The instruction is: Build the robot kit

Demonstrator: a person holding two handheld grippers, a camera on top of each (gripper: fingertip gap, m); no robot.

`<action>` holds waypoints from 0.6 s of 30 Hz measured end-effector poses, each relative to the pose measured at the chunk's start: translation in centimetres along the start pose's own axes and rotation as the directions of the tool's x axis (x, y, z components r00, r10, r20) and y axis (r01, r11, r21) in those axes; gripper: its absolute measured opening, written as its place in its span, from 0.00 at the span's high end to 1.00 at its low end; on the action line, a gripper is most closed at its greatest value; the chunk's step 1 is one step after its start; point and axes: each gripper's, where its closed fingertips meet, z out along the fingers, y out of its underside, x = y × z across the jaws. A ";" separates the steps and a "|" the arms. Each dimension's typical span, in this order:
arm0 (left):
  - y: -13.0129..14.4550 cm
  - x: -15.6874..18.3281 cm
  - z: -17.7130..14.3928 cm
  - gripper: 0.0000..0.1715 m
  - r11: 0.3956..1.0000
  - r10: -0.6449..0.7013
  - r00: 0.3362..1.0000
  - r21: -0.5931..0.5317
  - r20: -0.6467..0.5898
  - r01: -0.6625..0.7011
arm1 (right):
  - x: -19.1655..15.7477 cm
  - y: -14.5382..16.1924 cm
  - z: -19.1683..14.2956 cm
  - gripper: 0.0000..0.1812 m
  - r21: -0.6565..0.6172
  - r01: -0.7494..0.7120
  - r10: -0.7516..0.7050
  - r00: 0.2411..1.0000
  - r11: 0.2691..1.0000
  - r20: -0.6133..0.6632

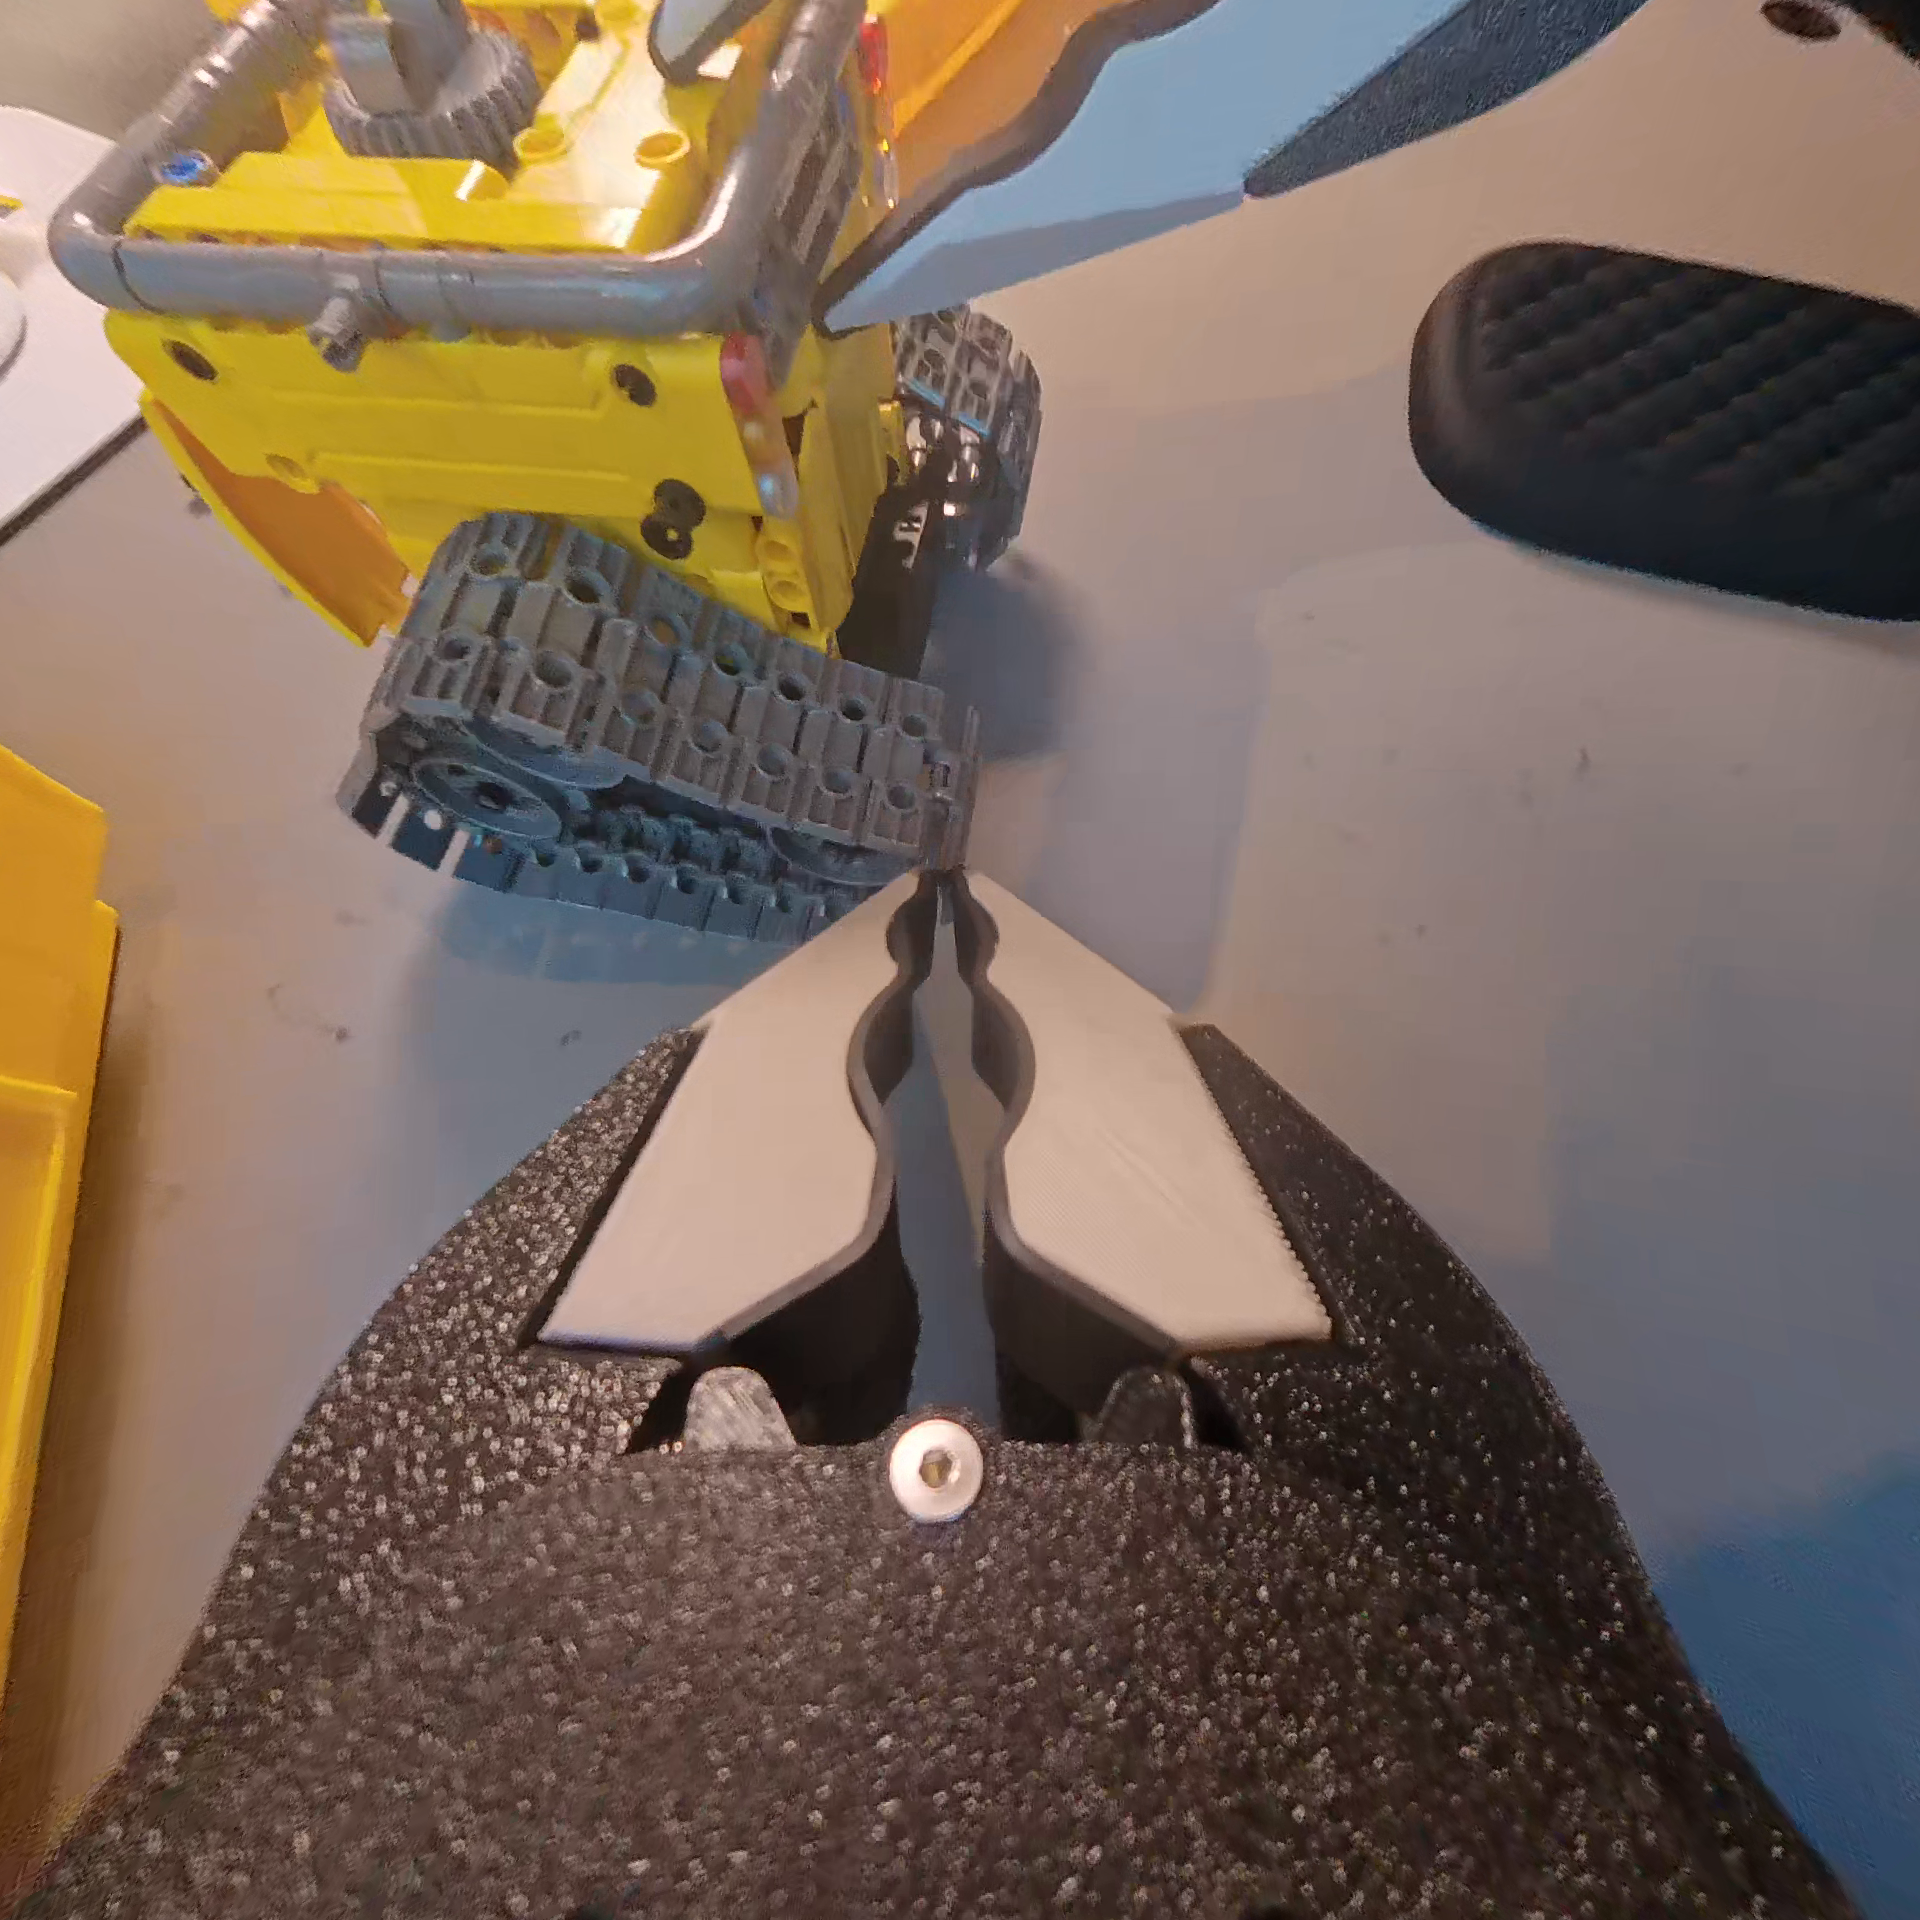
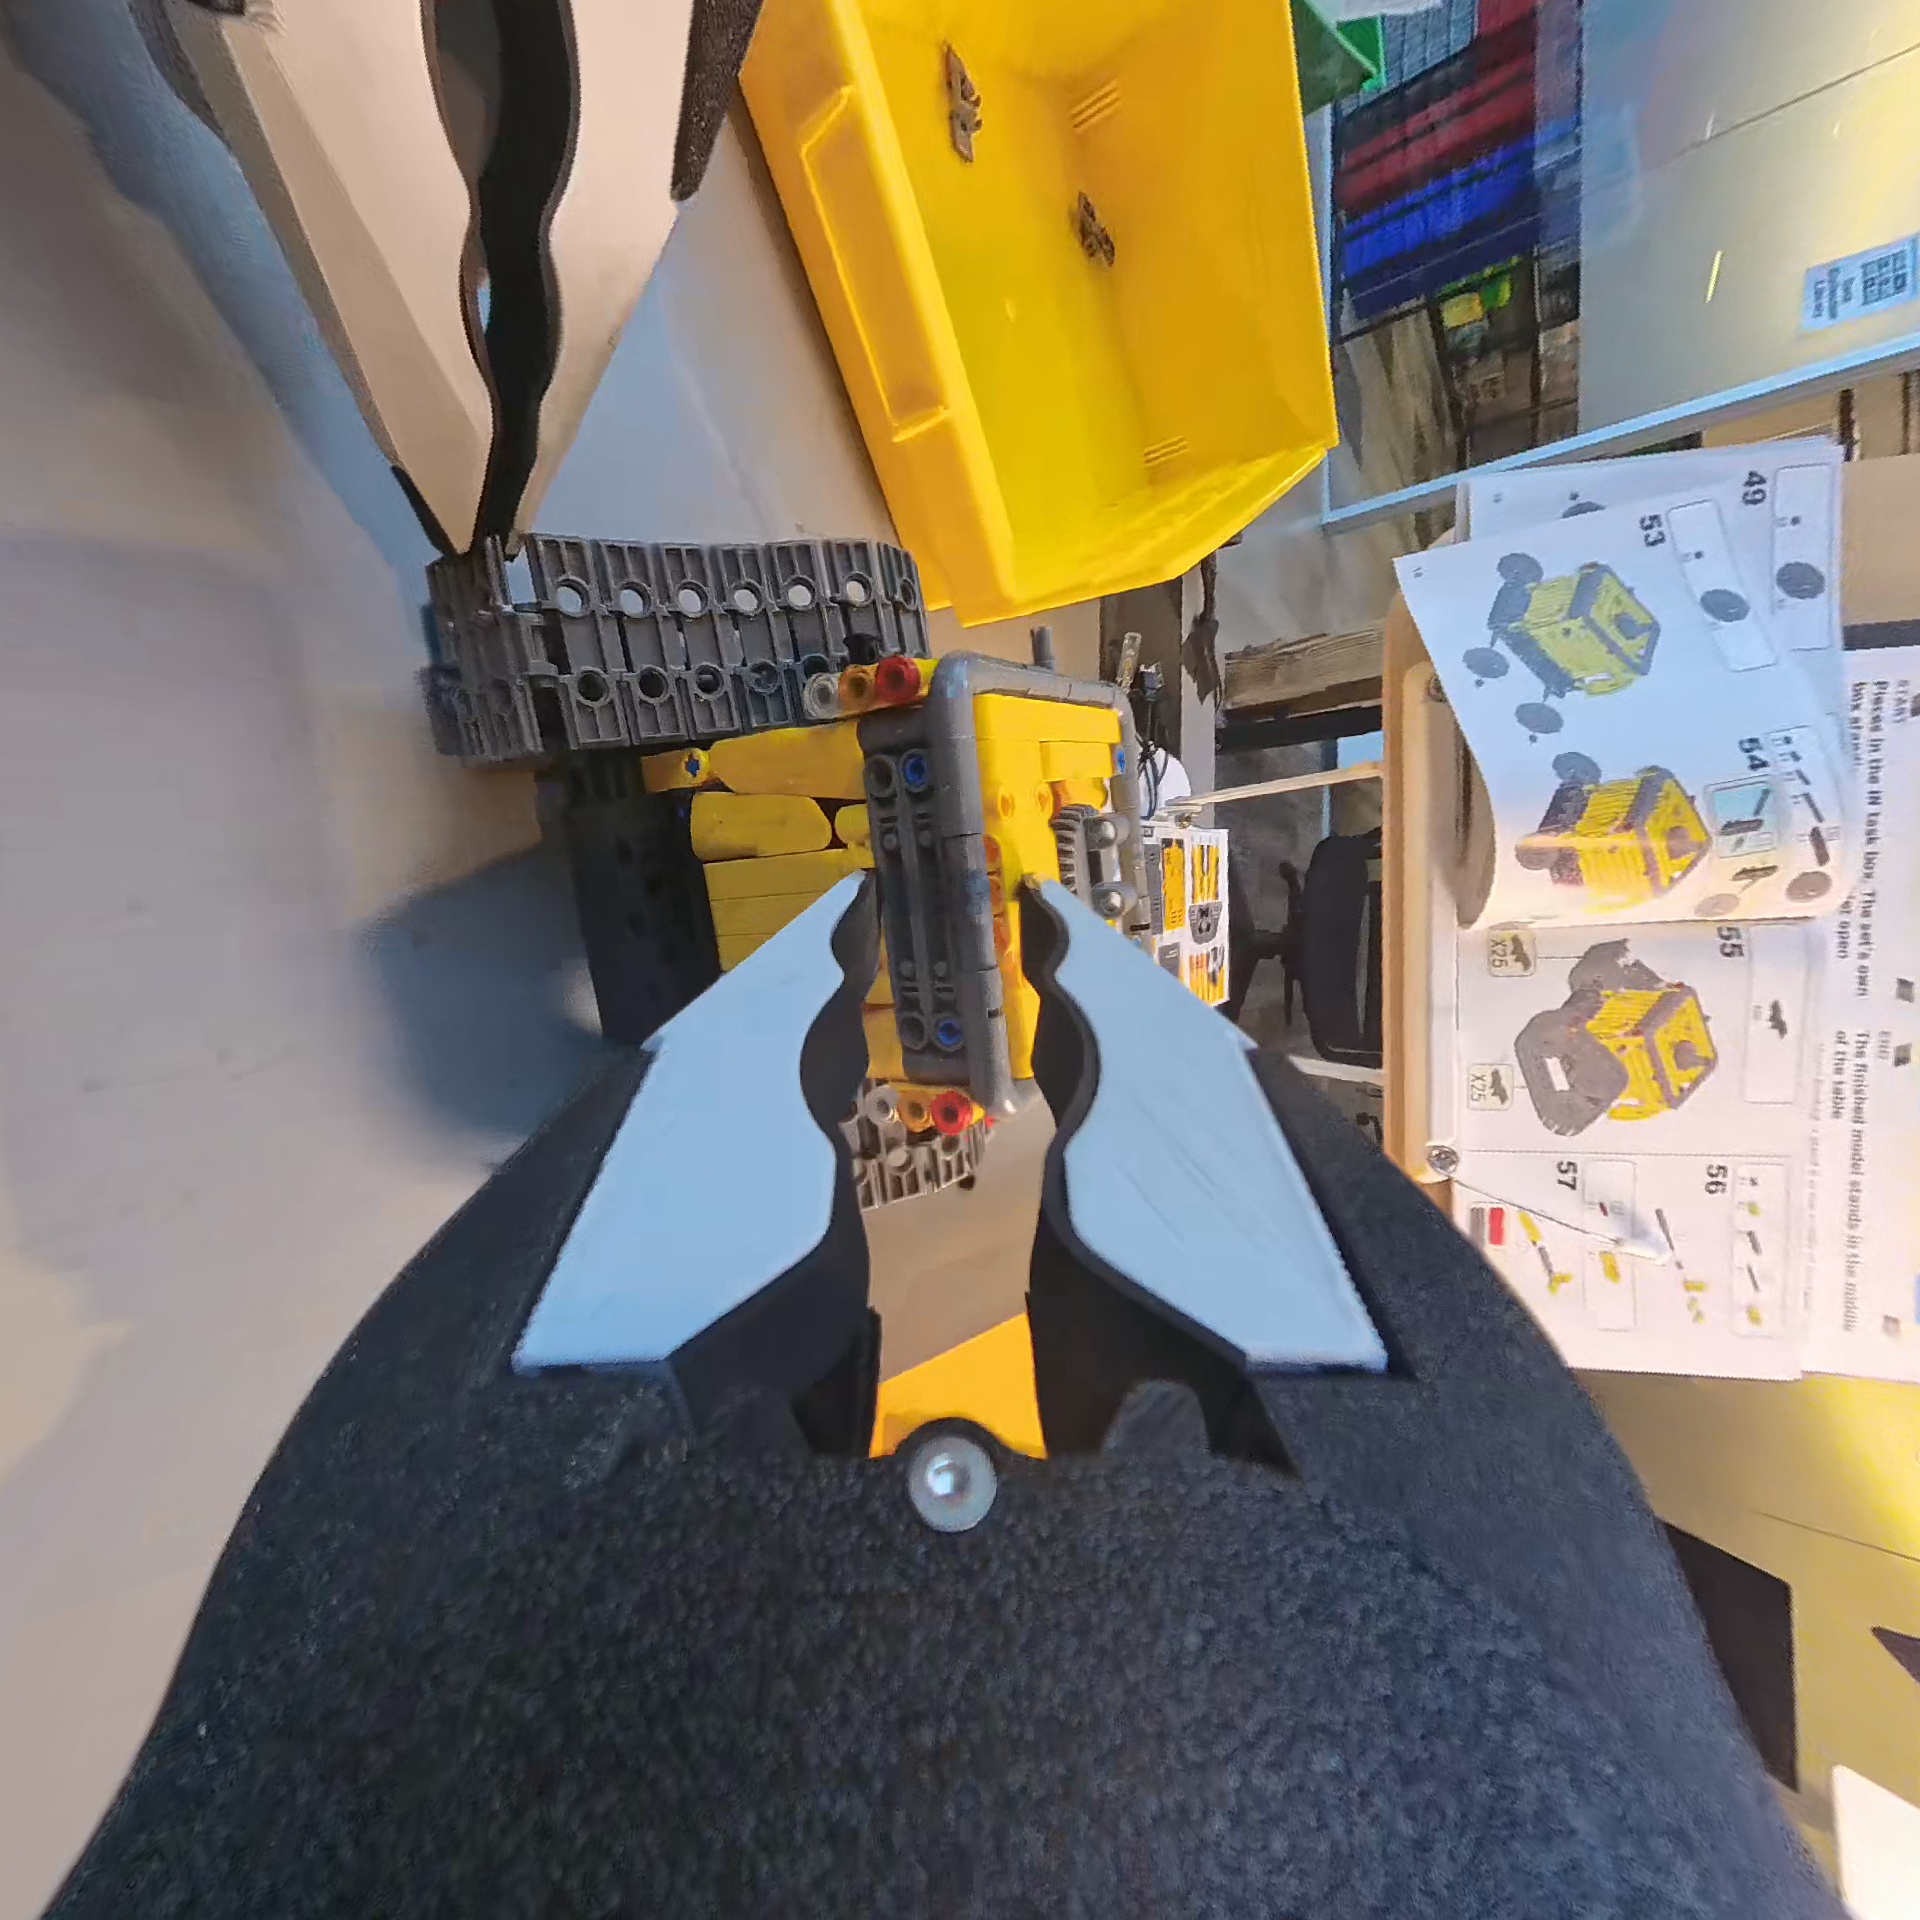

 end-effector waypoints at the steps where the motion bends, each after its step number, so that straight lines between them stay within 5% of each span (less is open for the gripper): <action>1: -0.3 -0.1 -0.1 0.99 1.000 -0.012 1.000 0.019 -0.005 0.012 | 0.3 0.0 0.1 0.86 0.003 0.004 -0.004 1.000 1.000 -0.008; 6: -1.5 -1.3 -1.0 0.99 0.995 -0.048 0.999 0.092 0.001 0.047 | 2.2 0.3 0.7 0.88 -0.002 -0.003 0.003 0.999 1.000 -0.046; 12: 2.6 -1.9 0.6 0.87 0.993 0.002 1.000 -0.122 0.021 0.001 | 2.7 0.3 1.4 0.88 -0.001 -0.014 0.014 0.997 1.000 -0.071; 18: 3.3 -3.7 2.6 0.82 0.965 0.156 0.986 -0.221 0.067 -0.137 | 3.1 0.6 1.4 0.88 0.000 -0.037 0.037 0.996 0.999 -0.078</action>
